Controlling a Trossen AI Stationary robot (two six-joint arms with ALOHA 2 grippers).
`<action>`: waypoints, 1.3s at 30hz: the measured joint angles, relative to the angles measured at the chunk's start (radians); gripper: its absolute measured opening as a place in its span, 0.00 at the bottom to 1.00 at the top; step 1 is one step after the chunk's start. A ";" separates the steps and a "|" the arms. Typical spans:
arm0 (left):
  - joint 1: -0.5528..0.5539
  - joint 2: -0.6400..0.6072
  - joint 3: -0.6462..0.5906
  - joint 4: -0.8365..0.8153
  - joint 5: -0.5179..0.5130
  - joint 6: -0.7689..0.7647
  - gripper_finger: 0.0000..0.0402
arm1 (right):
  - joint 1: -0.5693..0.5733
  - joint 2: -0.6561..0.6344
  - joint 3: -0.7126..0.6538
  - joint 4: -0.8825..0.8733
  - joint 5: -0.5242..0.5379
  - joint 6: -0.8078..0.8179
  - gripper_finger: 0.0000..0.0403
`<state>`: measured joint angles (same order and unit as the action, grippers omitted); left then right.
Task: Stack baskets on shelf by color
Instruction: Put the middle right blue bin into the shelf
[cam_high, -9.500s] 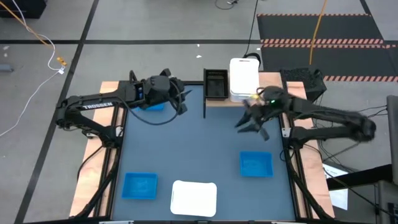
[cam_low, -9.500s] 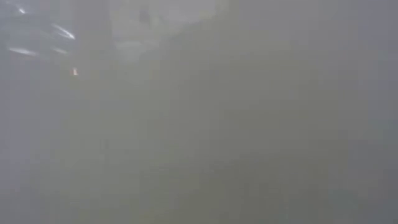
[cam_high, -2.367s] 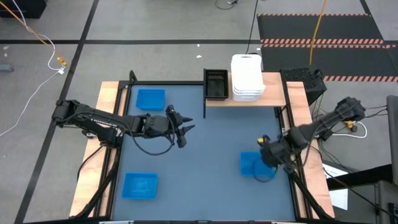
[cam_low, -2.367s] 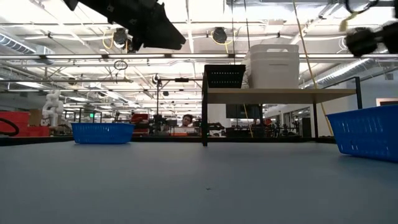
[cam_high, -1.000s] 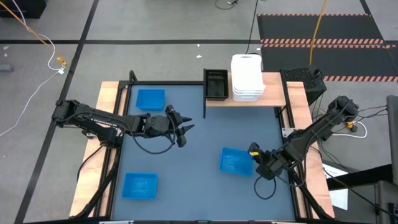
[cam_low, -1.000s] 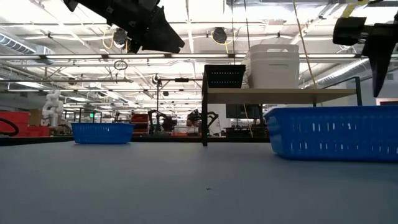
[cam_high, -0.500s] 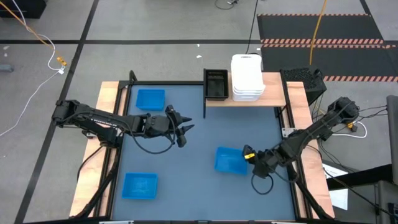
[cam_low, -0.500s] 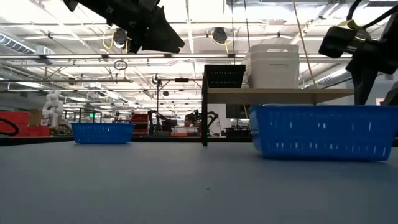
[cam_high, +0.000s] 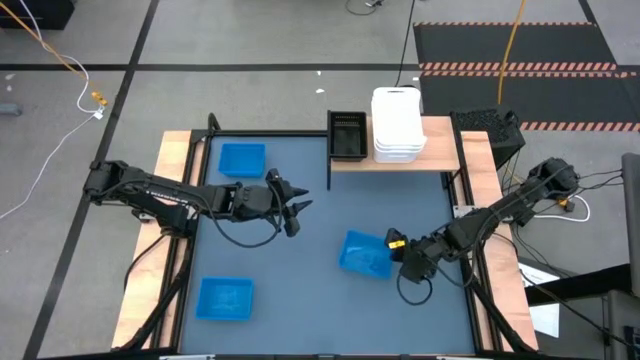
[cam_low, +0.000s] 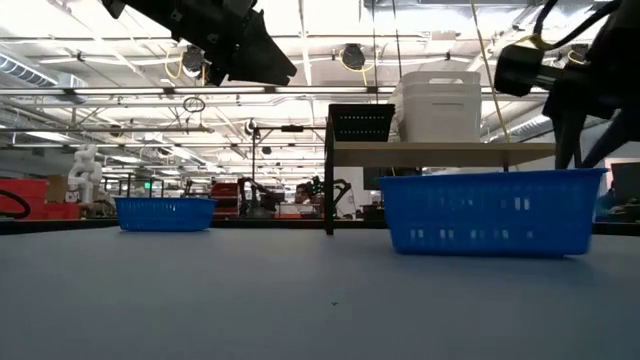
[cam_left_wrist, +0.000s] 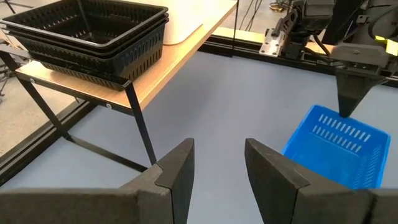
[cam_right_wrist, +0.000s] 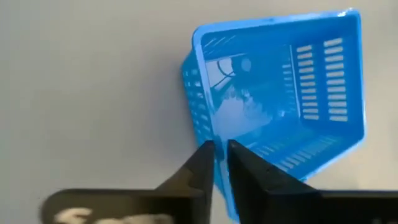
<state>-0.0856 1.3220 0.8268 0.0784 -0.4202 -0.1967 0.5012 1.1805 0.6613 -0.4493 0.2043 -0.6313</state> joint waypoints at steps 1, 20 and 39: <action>0.000 0.000 0.000 0.000 0.000 0.000 0.36 | -0.007 0.000 0.000 0.000 -0.002 0.003 0.06; 0.000 0.000 0.000 0.000 0.000 0.009 0.36 | -0.076 0.000 0.000 0.081 -0.127 -0.026 0.21; 0.000 0.000 0.000 0.000 0.000 0.012 0.36 | -0.106 0.055 0.092 0.005 -0.134 0.161 0.02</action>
<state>-0.0856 1.3220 0.8268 0.0784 -0.4202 -0.1844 0.3954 1.2352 0.7530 -0.4445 0.0700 -0.4705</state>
